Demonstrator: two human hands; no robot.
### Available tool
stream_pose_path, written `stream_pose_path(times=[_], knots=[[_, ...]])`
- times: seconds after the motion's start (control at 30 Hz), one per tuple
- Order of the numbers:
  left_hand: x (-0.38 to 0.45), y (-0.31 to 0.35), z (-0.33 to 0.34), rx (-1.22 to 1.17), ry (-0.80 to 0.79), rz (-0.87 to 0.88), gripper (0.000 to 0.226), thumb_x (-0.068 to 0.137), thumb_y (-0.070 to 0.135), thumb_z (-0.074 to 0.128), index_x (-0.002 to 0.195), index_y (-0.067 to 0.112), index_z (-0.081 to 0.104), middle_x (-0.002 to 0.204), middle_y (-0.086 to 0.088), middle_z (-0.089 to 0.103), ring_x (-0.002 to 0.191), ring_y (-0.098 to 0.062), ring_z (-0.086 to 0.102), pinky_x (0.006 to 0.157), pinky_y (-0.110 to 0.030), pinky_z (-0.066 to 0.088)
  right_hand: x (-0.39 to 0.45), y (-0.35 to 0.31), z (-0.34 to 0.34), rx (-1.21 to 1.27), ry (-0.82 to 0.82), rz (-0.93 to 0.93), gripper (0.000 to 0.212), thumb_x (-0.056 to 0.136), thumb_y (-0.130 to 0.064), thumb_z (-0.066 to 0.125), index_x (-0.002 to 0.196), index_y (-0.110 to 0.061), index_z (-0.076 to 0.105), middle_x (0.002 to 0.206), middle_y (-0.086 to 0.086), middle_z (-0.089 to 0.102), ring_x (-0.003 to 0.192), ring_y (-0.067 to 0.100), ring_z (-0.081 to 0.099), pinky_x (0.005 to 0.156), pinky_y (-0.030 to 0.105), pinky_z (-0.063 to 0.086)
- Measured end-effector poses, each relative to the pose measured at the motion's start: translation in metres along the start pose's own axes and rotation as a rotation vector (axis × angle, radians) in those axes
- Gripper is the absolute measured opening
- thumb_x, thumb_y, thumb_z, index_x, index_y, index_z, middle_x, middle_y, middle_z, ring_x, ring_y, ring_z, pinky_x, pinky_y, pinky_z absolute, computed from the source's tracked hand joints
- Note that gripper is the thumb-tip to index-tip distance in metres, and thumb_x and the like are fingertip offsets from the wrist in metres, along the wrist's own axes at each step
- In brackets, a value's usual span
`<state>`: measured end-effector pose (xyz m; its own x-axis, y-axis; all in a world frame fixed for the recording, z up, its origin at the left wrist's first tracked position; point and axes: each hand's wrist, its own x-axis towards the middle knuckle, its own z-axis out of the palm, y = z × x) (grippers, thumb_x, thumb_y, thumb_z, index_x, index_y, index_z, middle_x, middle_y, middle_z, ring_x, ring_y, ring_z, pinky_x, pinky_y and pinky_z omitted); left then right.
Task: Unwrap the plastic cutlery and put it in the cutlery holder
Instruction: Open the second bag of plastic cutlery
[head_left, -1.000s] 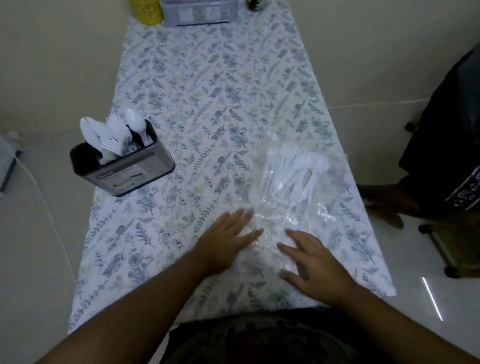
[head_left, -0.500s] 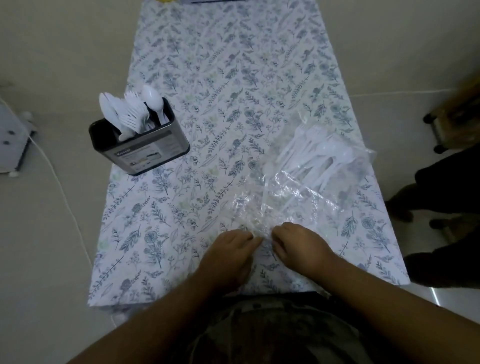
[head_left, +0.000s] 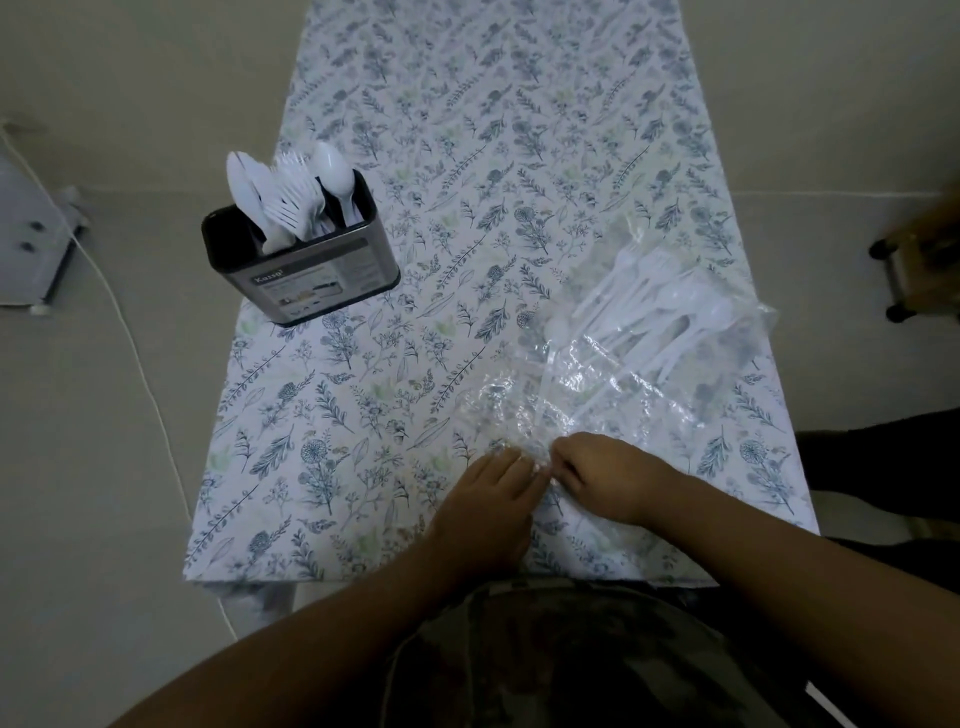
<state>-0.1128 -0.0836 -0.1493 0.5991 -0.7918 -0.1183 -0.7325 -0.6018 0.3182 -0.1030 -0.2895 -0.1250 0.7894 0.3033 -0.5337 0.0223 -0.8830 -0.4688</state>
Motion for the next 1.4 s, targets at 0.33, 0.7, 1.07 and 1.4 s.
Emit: stream_pose_path(times=[0.33, 0.7, 1.07, 1.4], knots=[[0.007, 0.004, -0.001, 0.072, -0.092, -0.035, 0.063, 0.078, 0.035, 0.042, 0.131, 0.006, 0.058, 0.123, -0.016, 0.063, 0.121, -0.036, 0.058, 0.097, -0.048, 0.052, -0.013, 0.015, -0.010, 0.419, 0.276, 0.158, 0.019, 0.101, -0.017, 0.048, 0.083, -0.018, 0.055, 0.075, 0.002, 0.067, 0.068, 0.023, 0.063, 0.067, 0.042, 0.054], [0.008, 0.002, -0.003, 0.179, -0.089, 0.004, 0.063, 0.079, 0.045, 0.060, 0.137, 0.022, 0.055, 0.125, -0.019, 0.061, 0.121, -0.039, 0.057, 0.099, -0.052, 0.049, -0.038, 0.004, -0.034, 0.419, 0.580, 0.164, 0.022, 0.088, -0.016, 0.065, 0.069, -0.017, 0.054, 0.064, -0.001, 0.059, 0.058, 0.013, 0.054, 0.058, 0.033, 0.048], [-0.013, -0.026, -0.053, -0.481, -0.048, -0.328, 0.057, 0.092, 0.064, 0.021, 0.123, 0.043, 0.065, 0.142, 0.011, 0.052, 0.128, -0.001, 0.042, 0.113, -0.038, 0.028, -0.058, -0.036, -0.056, 0.123, 0.772, -0.101, 0.022, 0.069, -0.036, 0.059, 0.052, -0.024, 0.051, 0.045, -0.009, 0.047, 0.042, 0.013, 0.048, 0.049, 0.021, 0.038], [0.011, 0.001, -0.097, -1.600, 0.330, -1.049, 0.014, 0.100, 0.014, 0.048, 0.098, 0.007, 0.060, 0.096, -0.012, 0.078, 0.094, -0.031, 0.074, 0.087, -0.048, 0.056, -0.018, -0.012, -0.065, 0.066, 0.682, -0.028, 0.033, 0.089, -0.037, 0.055, 0.119, -0.032, 0.068, 0.127, -0.007, 0.067, 0.121, 0.020, 0.055, 0.102, 0.046, 0.044]])
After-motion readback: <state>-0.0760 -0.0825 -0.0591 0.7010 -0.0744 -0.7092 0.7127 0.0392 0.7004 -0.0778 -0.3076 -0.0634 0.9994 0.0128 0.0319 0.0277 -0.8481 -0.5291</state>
